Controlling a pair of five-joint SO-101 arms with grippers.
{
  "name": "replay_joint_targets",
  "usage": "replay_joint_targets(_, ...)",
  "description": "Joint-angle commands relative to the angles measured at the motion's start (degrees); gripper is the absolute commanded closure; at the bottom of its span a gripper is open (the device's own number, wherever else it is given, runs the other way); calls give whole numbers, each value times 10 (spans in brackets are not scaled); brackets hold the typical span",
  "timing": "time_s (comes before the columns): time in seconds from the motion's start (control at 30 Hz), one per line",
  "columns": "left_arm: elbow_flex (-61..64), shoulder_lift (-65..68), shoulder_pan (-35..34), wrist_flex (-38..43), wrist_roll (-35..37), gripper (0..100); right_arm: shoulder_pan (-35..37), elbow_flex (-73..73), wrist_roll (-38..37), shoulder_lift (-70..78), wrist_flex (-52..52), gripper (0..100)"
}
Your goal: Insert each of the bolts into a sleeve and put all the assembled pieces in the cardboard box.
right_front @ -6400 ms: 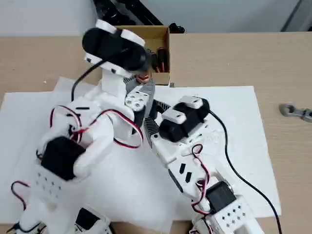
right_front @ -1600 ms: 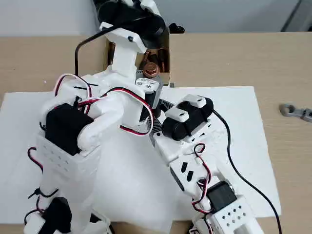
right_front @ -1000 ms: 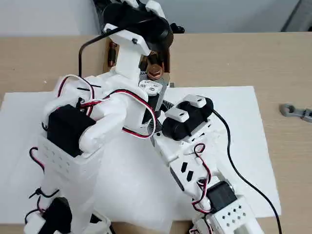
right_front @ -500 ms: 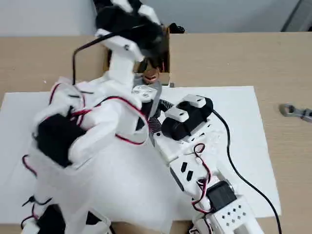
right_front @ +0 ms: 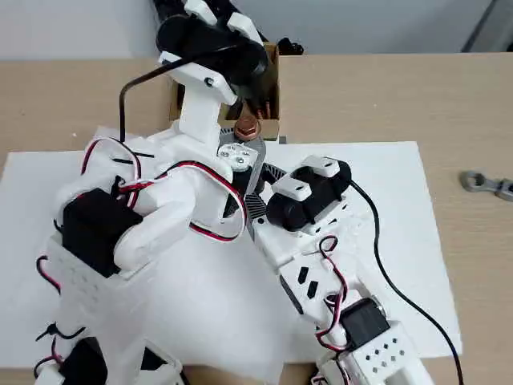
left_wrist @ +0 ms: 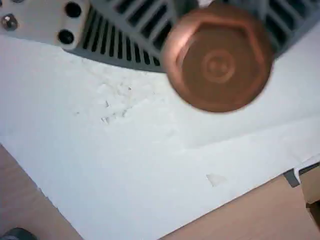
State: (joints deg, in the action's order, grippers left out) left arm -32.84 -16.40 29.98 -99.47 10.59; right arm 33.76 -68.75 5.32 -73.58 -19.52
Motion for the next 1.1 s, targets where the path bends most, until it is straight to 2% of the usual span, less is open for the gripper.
replay_joint_targets(0.0,1,-12,5,4,-4,994,-7,7,4,0,11,995)
replay_joint_targets(0.27,44,-13,4,29,-4,994,-7,7,4,0,11,995)
replay_joint_targets(0.67,41,-18,3,69,-2,994,-7,7,4,0,11,995)
replay_joint_targets(1.07,40,-16,3,74,-2,994,-7,6,4,0,11,995)
